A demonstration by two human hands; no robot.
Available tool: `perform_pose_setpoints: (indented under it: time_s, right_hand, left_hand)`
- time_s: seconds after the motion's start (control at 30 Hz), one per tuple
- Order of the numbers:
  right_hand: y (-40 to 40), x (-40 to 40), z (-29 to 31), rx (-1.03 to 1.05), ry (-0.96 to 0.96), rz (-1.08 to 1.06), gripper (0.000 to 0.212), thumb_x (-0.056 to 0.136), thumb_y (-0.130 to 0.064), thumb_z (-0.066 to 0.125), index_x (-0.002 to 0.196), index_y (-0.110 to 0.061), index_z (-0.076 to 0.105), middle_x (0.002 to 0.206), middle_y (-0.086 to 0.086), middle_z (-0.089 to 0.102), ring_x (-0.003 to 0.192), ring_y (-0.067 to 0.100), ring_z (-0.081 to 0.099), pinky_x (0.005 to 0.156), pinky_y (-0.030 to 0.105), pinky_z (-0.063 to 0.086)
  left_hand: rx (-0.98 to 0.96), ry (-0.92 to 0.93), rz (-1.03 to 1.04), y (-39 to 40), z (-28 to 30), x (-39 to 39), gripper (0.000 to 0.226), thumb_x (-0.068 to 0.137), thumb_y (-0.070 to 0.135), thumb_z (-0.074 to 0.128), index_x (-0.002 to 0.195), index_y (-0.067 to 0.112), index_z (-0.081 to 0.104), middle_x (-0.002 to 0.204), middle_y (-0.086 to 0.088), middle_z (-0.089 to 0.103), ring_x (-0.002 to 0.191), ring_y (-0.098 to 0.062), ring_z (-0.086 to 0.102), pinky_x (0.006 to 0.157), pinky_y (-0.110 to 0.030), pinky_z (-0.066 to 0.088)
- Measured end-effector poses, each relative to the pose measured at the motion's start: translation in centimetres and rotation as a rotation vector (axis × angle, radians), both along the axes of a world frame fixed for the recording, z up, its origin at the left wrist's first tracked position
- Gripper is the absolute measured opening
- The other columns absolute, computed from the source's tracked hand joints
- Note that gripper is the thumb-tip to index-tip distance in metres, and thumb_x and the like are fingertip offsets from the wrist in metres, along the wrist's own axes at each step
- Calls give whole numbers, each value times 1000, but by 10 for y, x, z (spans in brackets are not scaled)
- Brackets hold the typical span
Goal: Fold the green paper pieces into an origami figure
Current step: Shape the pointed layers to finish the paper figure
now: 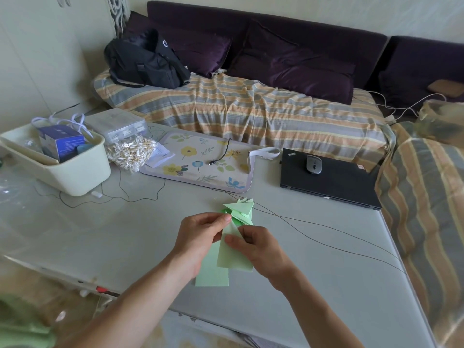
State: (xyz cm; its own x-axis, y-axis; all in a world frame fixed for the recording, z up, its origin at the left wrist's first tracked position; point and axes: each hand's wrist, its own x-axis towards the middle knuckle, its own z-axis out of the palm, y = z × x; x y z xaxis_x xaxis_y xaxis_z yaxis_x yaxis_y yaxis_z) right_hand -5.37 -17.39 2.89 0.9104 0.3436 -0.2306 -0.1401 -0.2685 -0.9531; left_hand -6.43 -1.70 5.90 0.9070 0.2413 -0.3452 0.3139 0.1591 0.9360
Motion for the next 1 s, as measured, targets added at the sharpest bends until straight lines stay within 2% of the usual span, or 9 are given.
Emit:
perform_pose_setpoints:
  time_s: [0.3, 0.4, 0.57, 0.7, 0.83, 1.0]
  right_hand:
    - [1, -1, 1, -10, -2, 0, 35, 86, -43, 68, 92, -9, 71, 77, 0, 62, 67, 14, 52, 62, 30, 38]
    - [1, -1, 0, -25, -5, 0, 31, 88, -40, 69, 91, -10, 71, 76, -1, 63, 66, 14, 53, 60, 28, 39]
    - [3, -1, 2, -49, -9, -3, 38, 84, -45, 67, 92, -7, 69, 76, 1, 59, 66, 15, 50, 61, 29, 37]
    - [4, -2, 3, -60, -11, -1, 41, 83, -47, 67, 92, -7, 69, 76, 1, 58, 67, 15, 49, 63, 32, 36]
    - [2, -2, 6, -55, -15, -28, 32, 89, -40, 68, 87, -7, 69, 74, 0, 59, 65, 14, 50, 62, 31, 39]
    - [-2, 0, 9, -71, -54, -160, 42, 88, -41, 70, 76, -3, 59, 66, -2, 48, 61, 15, 40, 58, 29, 33]
  left_hand:
    - [-2, 24, 27, 1, -2, 2, 6, 83, 19, 82, 86, 14, 82, 82, -11, 76, 68, -14, 64, 78, -26, 57]
    - [-34, 37, 45, 0, -4, 2, 9, 84, 20, 80, 89, 13, 81, 89, -14, 78, 72, -17, 68, 85, -31, 59]
    - [-87, 58, 58, 1, -6, 5, 10, 83, 16, 79, 89, 8, 79, 83, -13, 73, 74, -20, 63, 91, -38, 57]
    - [-123, 63, 57, 2, -8, 6, 9, 83, 11, 78, 89, 5, 77, 82, -12, 70, 77, -22, 61, 91, -37, 56]
    - [-98, 50, 16, 2, -8, 5, 7, 85, 15, 78, 90, 9, 79, 93, -19, 77, 81, -23, 68, 95, -39, 57]
    - [-7, 51, -102, -1, -9, -1, 12, 87, 18, 77, 89, 6, 80, 94, -19, 78, 83, -24, 74, 93, -36, 59]
